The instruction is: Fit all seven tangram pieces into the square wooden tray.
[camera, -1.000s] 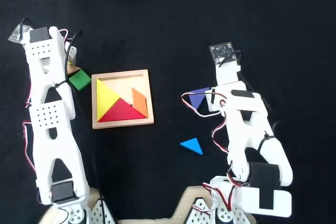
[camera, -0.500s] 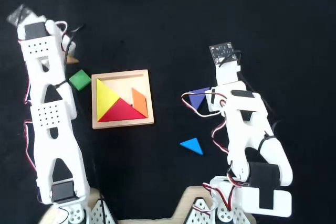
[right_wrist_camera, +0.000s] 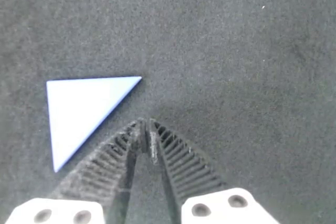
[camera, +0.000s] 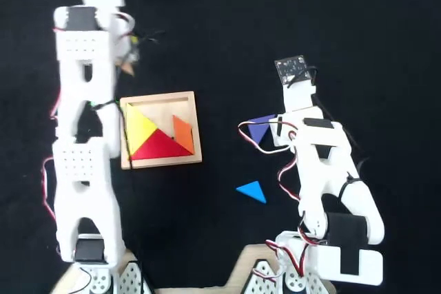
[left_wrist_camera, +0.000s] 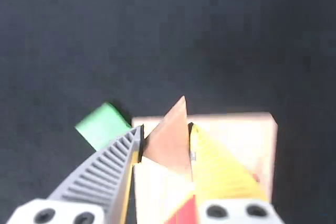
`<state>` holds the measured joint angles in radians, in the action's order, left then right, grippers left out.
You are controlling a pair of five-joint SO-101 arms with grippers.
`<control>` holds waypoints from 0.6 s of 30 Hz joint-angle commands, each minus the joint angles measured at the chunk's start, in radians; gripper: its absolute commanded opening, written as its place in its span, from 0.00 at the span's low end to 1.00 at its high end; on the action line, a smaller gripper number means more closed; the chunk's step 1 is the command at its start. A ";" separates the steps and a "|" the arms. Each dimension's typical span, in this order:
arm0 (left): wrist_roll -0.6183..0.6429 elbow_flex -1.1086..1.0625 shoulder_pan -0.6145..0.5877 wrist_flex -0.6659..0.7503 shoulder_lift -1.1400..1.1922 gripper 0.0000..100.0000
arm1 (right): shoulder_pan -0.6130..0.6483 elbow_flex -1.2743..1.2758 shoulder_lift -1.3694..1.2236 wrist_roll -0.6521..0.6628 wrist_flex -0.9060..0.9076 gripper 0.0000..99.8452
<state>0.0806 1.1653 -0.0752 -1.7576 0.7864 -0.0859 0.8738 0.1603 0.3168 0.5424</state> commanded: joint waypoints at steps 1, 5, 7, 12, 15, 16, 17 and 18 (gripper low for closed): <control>-0.021 -0.380 0.120 0.018 -0.287 0.03 | 0.014 -0.004 0.001 -0.002 -0.018 0.01; -0.025 -0.687 0.136 0.233 -0.333 0.03 | 0.014 -0.004 0.001 -0.002 -0.018 0.01; -0.026 -0.817 0.140 0.358 -0.333 0.03 | 0.014 -0.004 0.001 -0.002 -0.018 0.01; -0.097 -1.029 0.162 0.575 -0.342 0.03 | 0.014 -0.004 0.001 -0.002 -0.018 0.01; -0.095 -1.038 0.162 0.603 -0.334 0.03 | 0.014 -0.004 0.001 -0.002 -0.018 0.01; -0.095 -1.035 0.162 0.600 -0.333 0.03 | 0.014 -0.004 0.001 -0.002 -0.018 0.01; -0.095 -1.041 0.162 0.598 -0.333 0.03 | 0.014 -0.004 0.001 -0.002 -0.018 0.01; -0.095 -1.044 0.163 0.597 -0.333 0.03 | 0.014 -0.004 0.001 -0.002 -0.018 0.01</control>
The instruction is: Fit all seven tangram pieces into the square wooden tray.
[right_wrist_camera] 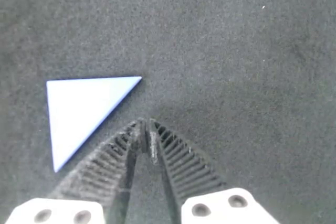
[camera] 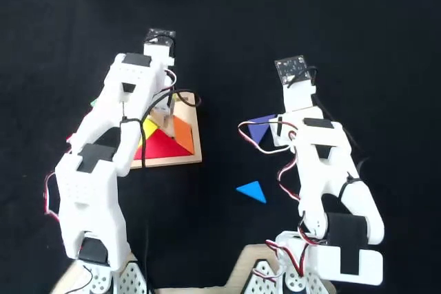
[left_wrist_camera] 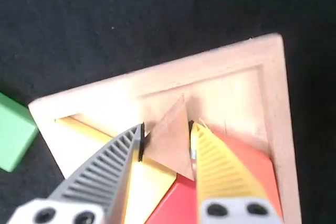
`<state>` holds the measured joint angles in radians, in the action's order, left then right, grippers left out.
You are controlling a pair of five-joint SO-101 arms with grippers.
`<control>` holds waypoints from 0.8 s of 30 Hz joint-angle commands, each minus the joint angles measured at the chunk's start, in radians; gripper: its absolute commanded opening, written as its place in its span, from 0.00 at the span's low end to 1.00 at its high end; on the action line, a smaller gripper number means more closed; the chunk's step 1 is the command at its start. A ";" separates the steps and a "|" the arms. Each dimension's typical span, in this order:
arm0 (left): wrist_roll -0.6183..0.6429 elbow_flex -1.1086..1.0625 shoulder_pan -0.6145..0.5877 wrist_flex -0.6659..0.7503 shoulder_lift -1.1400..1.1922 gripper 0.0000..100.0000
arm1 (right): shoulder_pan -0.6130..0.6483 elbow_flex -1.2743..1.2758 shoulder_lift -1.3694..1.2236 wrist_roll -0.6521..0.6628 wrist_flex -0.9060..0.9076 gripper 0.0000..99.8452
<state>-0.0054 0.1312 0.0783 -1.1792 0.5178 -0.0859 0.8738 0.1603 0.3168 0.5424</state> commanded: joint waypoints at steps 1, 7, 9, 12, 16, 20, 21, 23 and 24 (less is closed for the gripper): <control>-0.009 -0.012 0.010 0.017 -0.064 0.03 | 0.014 -0.004 0.001 -0.002 -0.018 0.01; 0.130 -0.007 0.012 -0.043 -0.071 0.03 | 0.015 -0.004 0.001 -0.002 -0.018 0.01; 0.167 -0.005 0.035 -0.071 -0.075 0.03 | 0.015 -0.004 0.001 -0.002 -0.018 0.01; 0.204 -0.012 0.059 -0.083 -0.072 0.03 | 0.015 -0.004 0.001 -0.002 -0.018 0.01; 0.226 -0.013 0.068 -0.083 -0.064 0.03 | 0.015 -0.004 0.001 -0.002 -0.018 0.01; 0.226 -0.013 0.077 -0.087 -0.064 0.03 | 0.015 -0.004 0.001 -0.002 -0.018 0.01; 0.226 -0.012 0.079 -0.103 -0.064 0.03 | 0.015 -0.004 0.001 -0.002 -0.018 0.01; 0.229 -0.004 0.081 -0.138 -0.064 0.05 | 0.015 -0.004 0.001 -0.002 -0.018 0.01; 0.242 -0.002 0.081 -0.150 -0.064 0.08 | 0.015 -0.004 0.001 -0.002 -0.018 0.01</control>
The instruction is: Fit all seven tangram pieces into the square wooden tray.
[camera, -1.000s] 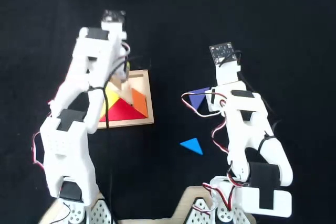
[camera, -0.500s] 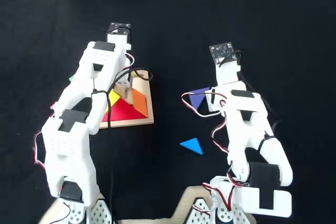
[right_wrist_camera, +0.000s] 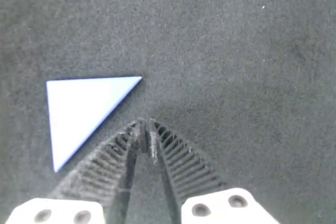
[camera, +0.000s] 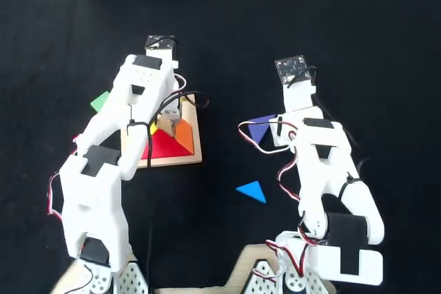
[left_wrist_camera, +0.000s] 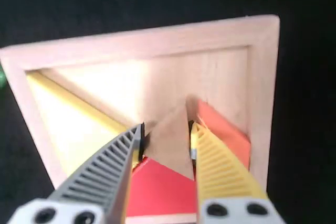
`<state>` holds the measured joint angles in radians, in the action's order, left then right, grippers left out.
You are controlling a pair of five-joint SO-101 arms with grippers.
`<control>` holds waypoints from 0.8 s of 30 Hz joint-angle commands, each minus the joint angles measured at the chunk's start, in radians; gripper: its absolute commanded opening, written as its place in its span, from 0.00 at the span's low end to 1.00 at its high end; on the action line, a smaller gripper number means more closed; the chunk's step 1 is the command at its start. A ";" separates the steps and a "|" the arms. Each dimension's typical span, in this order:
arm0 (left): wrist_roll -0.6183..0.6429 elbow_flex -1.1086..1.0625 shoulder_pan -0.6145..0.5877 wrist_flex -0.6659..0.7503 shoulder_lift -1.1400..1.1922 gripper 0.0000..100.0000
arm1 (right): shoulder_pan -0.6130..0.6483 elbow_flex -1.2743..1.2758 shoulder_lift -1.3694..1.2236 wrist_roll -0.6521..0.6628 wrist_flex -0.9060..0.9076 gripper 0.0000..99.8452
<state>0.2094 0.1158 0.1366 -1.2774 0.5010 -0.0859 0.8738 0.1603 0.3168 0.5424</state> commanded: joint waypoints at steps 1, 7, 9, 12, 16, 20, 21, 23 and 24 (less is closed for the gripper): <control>0.048 0.013 0.019 -0.063 -0.049 0.11 | 0.015 -0.004 0.001 -0.002 -0.018 0.01; 0.064 0.004 0.015 -0.086 -0.058 0.20 | 0.015 -0.004 0.001 -0.002 -0.018 0.01; 0.064 0.018 0.015 -0.103 -0.060 0.21 | 0.015 -0.004 0.001 -0.002 -0.018 0.01; 0.054 0.044 0.016 -0.112 -0.060 0.21 | 0.015 -0.004 0.001 -0.002 -0.018 0.01; 0.037 0.053 0.012 -0.104 -0.060 0.28 | 0.015 -0.004 0.001 -0.002 -0.018 0.01; 0.031 0.073 0.012 -0.114 -0.060 0.30 | 0.015 -0.004 0.001 -0.002 -0.018 0.01; 0.031 0.084 0.012 -0.121 -0.060 0.30 | 0.015 -0.004 0.001 0.000 -0.018 0.01; 0.025 0.120 0.013 -0.153 -0.060 0.30 | 0.015 -0.004 0.001 0.000 -0.018 0.01; 0.008 0.143 0.016 -0.180 -0.060 0.30 | 0.015 -0.004 0.001 0.000 -0.018 0.01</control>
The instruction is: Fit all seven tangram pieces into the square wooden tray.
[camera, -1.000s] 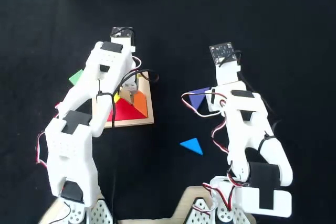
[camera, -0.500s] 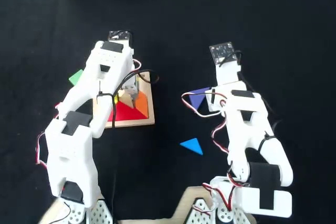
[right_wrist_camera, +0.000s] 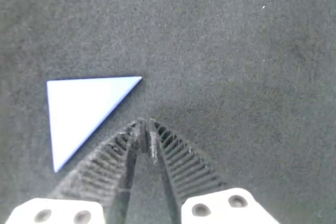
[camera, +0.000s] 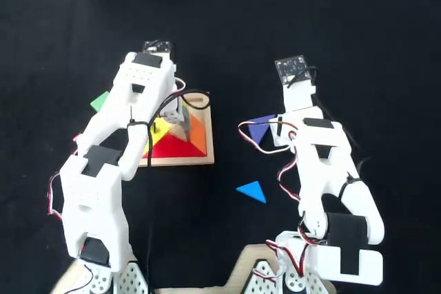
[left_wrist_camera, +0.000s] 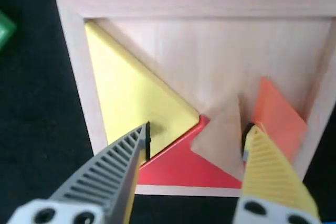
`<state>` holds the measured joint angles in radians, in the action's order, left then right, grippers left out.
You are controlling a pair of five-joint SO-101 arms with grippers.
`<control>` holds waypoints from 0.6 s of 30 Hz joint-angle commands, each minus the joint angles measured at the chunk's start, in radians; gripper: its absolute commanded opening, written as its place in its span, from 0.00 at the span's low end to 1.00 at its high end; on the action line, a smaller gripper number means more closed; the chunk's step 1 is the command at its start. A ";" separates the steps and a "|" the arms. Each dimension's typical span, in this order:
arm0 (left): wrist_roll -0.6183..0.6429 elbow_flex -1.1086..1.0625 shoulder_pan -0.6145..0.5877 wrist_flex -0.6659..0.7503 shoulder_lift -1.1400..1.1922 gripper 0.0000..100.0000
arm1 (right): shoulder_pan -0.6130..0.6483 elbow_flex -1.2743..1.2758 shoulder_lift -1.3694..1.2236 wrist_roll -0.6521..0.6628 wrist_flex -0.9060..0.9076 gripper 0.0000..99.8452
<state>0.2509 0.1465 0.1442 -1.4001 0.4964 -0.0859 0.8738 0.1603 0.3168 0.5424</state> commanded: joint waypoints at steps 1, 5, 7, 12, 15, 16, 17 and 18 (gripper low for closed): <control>-0.046 0.137 0.008 -0.081 -0.055 0.30 | 0.017 -0.004 0.001 0.000 -0.018 0.01; -0.058 0.222 -0.004 -0.155 -0.055 0.30 | 0.017 -0.004 0.001 0.000 -0.018 0.01; -0.057 0.248 -0.015 -0.169 -0.055 0.30 | 0.017 -0.004 0.001 0.000 -0.018 0.01; -0.060 0.236 -0.028 -0.166 -0.041 0.30 | 0.017 -0.004 0.001 0.000 -0.018 0.01; -0.061 0.196 -0.028 -0.153 -0.043 0.30 | 0.017 -0.004 0.001 0.000 -0.018 0.01; -0.061 0.185 -0.028 -0.161 -0.043 0.30 | 0.017 -0.004 0.001 0.000 -0.018 0.01; -0.061 0.173 -0.028 -0.173 -0.048 0.30 | 0.017 -0.004 0.001 0.000 -0.018 0.01; -0.069 0.163 -0.030 -0.195 -0.054 0.30 | 0.017 -0.004 0.001 0.000 -0.018 0.01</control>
<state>0.2002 0.3230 0.1289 -1.5612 0.4964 -0.0859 0.8738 0.1603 0.3168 0.5424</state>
